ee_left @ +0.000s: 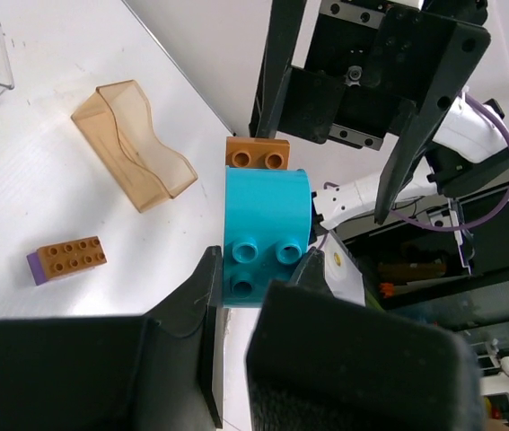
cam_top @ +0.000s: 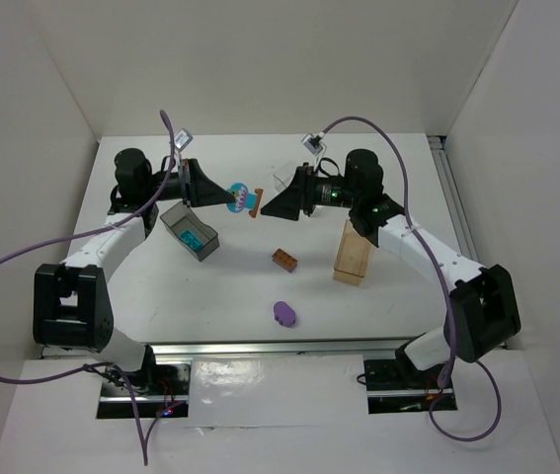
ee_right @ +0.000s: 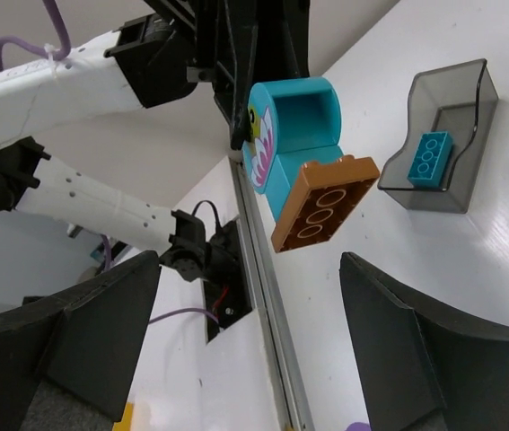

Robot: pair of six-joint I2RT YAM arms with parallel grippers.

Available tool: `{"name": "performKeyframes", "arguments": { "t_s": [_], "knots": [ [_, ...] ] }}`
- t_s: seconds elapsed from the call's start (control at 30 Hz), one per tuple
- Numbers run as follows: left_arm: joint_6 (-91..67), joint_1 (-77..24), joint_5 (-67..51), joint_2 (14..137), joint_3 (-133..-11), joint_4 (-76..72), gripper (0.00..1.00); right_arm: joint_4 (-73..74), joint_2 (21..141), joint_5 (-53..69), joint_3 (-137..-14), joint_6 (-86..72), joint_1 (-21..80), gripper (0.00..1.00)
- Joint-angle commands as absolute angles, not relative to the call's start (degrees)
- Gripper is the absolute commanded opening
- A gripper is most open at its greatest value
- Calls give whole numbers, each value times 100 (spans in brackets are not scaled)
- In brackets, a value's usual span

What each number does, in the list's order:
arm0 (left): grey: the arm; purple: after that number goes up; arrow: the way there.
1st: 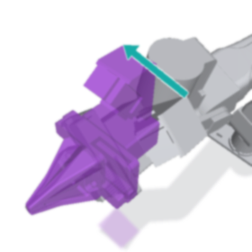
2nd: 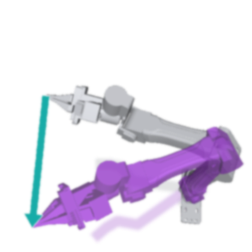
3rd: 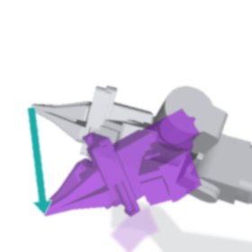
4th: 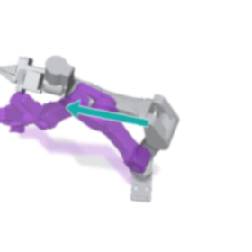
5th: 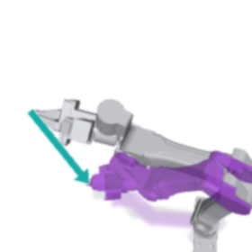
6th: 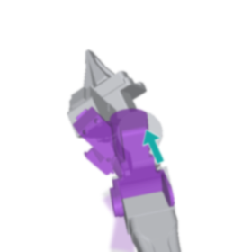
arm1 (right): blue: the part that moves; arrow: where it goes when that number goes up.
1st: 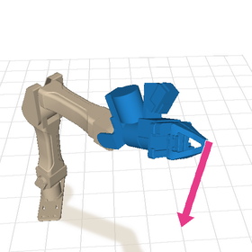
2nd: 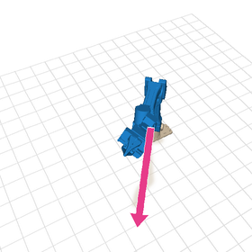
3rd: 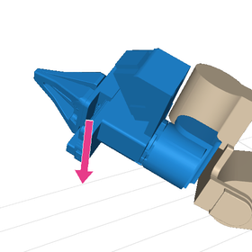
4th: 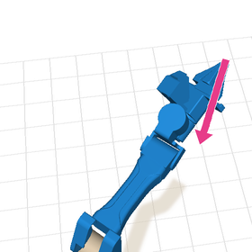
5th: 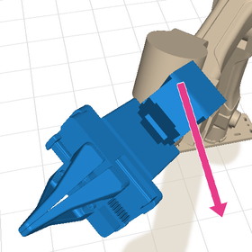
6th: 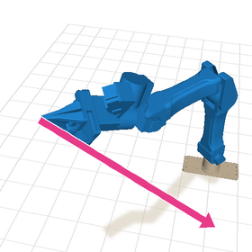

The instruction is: Sort the legos into containers by color

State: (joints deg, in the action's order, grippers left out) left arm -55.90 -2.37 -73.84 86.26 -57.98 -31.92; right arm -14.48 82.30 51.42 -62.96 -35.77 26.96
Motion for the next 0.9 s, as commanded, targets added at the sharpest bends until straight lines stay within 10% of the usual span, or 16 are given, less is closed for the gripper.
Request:
{"name": "performKeyframes", "arguments": {
  "t_s": [0.0, 0.6, 0.87],
  "knots": [
    [-5687, -263, -7550, 8376, -5906, -3735, 0, -2293, 8437, 5309, -6478, -3954, 2715, 88],
    [-5687, -369, -7655, 8271, -5854, -3771, 0, -4153, 9316, 5642, -6715, -5086, 2892, 72],
    [-5687, -317, -7586, 8271, -5801, -3667, 0, -3834, 9308, 5538, -6601, -5020, 2944, 17]
  ]
}}
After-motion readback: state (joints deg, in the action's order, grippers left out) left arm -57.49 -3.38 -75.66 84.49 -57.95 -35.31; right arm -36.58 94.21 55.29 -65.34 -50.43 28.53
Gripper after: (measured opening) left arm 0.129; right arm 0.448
